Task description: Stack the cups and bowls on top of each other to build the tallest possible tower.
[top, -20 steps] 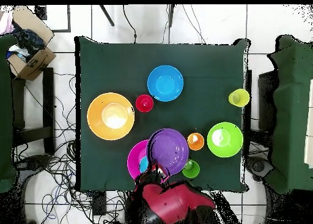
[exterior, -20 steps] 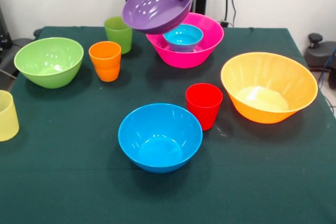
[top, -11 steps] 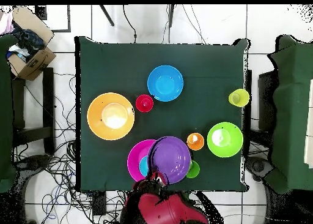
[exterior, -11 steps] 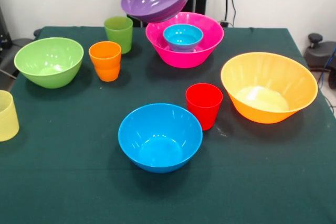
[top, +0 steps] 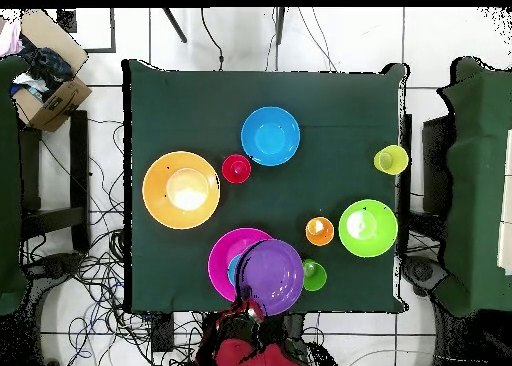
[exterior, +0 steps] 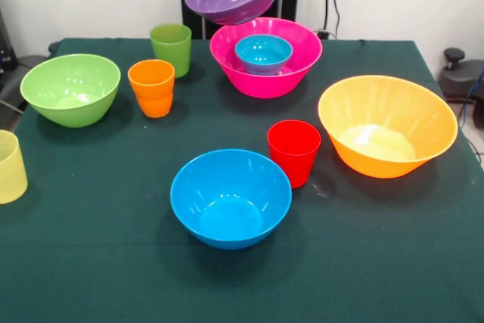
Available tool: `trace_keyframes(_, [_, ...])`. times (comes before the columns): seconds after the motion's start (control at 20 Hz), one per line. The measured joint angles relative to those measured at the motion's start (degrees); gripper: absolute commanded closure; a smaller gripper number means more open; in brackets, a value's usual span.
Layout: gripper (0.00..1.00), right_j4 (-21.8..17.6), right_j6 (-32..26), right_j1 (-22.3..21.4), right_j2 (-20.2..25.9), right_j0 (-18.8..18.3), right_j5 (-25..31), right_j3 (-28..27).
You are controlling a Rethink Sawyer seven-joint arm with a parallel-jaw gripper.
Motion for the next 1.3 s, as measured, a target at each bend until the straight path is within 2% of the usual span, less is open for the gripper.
trace_keyframes(0.15, [1.0, 2.5, 0.0, 3.8, -3.2, 2.3, -4.5, 0.0])
trace_keyframes(0.25, [1.0, 5.2, 0.0, 7.9, -5.9, 3.8, -9.4, -0.1])
trace_keyframes(0.5, [1.0, 8.4, 0.0, 15.0, -8.9, 4.9, -17.4, -0.1])
trace_keyframes(0.85, [1.0, 11.6, 0.0, 22.6, -10.9, 5.7, -24.1, -0.1])
trace_keyframes(1.3, [1.0, 14.2, 0.0, 28.4, -11.5, 6.2, -27.1, -0.1])
